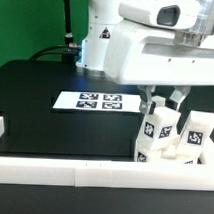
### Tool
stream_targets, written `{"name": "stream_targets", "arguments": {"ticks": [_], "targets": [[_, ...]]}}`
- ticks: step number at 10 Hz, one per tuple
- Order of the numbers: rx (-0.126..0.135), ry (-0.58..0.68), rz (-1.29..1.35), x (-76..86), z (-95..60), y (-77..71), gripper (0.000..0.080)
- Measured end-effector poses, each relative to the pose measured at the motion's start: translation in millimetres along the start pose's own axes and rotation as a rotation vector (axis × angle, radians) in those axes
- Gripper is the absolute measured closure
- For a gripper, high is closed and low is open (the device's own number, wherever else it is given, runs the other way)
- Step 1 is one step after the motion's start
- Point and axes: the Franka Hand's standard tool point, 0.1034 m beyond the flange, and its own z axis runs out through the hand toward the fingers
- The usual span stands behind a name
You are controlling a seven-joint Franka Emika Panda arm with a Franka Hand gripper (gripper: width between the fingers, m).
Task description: Assemble stool
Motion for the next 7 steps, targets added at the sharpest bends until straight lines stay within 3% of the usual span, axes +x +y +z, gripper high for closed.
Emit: {"name": "stream_targets", "arguments": {"ticks": [3, 7], "targets": [[0.032, 0.003, 0.406, 1.6, -0.4, -4.9, 0.0466], [0.036, -0.003, 0.769, 1.8, -0.4, -5.6, 0.0466]]}}
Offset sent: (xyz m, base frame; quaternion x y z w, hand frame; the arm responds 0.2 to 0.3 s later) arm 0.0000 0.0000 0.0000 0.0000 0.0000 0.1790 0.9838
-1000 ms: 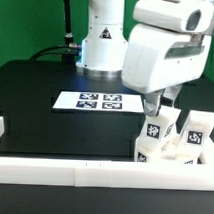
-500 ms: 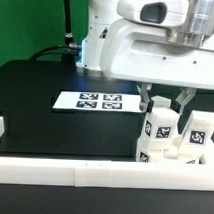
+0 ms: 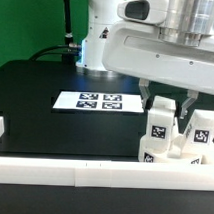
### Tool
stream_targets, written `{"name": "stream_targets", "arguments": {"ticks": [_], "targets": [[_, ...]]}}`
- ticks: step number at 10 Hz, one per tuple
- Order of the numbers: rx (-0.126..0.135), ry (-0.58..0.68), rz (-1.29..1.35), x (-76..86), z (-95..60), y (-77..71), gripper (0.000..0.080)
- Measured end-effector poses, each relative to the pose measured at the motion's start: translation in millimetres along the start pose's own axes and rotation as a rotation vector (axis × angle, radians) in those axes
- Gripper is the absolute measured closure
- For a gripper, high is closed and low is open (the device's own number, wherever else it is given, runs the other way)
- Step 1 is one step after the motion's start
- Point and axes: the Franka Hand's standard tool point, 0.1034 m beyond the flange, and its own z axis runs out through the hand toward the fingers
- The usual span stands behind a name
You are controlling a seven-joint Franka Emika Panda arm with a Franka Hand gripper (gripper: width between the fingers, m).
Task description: Assemble stool
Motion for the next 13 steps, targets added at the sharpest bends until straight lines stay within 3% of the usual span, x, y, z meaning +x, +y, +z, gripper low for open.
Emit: {"name": "stream_targets", "arguments": {"ticks": [5, 7, 8, 10, 12, 13], "targets": [[0.056, -0.02, 0.685, -0.2, 0.4, -5.9, 0.0466], [0.115, -0.034, 0.992, 2.5, 0.5, -10.6, 0.0466], [0.161, -0.035, 1.141, 3.7, 0.8, -13.2, 0.0466], [0.216, -0.05, 1.319, 2.5, 0.8, -16.3, 0.0466], [0.251, -0.084, 1.569, 2.9, -0.1, -19.6, 0.0466], [0.254, -0.1, 1.65, 3.0, 0.3, -19.1, 0.0466]]}}
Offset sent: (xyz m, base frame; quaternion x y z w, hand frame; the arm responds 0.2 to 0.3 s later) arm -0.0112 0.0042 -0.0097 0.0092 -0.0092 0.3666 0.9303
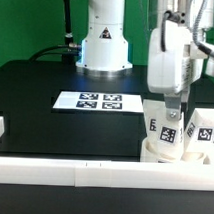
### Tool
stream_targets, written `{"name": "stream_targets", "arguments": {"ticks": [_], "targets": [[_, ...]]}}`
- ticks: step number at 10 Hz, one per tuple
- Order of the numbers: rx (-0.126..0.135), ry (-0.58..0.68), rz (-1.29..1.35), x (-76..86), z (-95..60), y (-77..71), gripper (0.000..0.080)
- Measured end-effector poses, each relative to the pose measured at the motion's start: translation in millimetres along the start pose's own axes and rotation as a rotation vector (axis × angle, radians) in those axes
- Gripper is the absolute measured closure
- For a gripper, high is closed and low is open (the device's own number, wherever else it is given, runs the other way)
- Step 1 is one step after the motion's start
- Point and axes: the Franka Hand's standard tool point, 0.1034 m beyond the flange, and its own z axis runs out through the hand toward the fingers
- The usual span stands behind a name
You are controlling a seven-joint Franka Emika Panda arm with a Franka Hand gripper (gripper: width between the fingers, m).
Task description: Assemble stool
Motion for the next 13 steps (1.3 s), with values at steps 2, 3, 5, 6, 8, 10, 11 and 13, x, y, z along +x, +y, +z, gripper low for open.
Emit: {"name": "stream_targets", "arguments": {"ticks": [2, 3, 5, 6, 8, 10, 11, 13], "targets": [[-0.001, -0.005, -0.02, -0.1, 1.0, 0.6, 0.0466], [-0.008, -0.003, -0.033, 0.6, 0.7, 0.6, 0.0308], [-0.031, -0.01, -0.103, 1.2, -11.1, -6.0, 0.0203], [-0.027, -0.024, -0.139, -1.5, -21.1, -9.2, 0.0161], [-0.009, -0.05, -0.184, -6.7, -37.4, -15.8, 0.0153], [-0.008, -0.047, -0.4, -5.1, -33.8, -14.4, 0.015], [-0.005, -0.047, -0.501, -5.1, -33.8, -14.4, 0.015], [-0.005, -0.032, -0.776, -5.7, -31.7, -12.3, 0.015]]}}
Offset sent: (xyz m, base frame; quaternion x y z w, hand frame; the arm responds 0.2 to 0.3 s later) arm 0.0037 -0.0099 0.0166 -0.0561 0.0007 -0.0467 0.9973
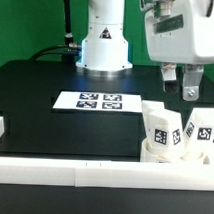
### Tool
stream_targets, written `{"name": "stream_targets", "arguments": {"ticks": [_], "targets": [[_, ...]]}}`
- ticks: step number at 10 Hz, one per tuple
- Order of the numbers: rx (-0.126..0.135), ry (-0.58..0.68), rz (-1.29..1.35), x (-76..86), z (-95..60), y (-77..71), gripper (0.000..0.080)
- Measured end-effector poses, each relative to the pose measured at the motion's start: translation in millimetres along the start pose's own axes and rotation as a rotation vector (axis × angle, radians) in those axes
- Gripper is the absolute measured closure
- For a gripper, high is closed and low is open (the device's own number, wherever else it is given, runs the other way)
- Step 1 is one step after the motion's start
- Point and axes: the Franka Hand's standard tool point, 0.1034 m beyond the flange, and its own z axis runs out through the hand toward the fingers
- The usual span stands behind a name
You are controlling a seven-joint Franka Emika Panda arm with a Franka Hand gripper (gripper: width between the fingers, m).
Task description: Assemble stool
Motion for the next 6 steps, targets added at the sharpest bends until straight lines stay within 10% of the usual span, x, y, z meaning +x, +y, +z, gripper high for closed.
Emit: {"name": "stream_targets", "arguments": {"ticks": [6], "targets": [[-0.027, 0.011, -0.824, -2.9, 8.1, 1.8, 0.015]]}}
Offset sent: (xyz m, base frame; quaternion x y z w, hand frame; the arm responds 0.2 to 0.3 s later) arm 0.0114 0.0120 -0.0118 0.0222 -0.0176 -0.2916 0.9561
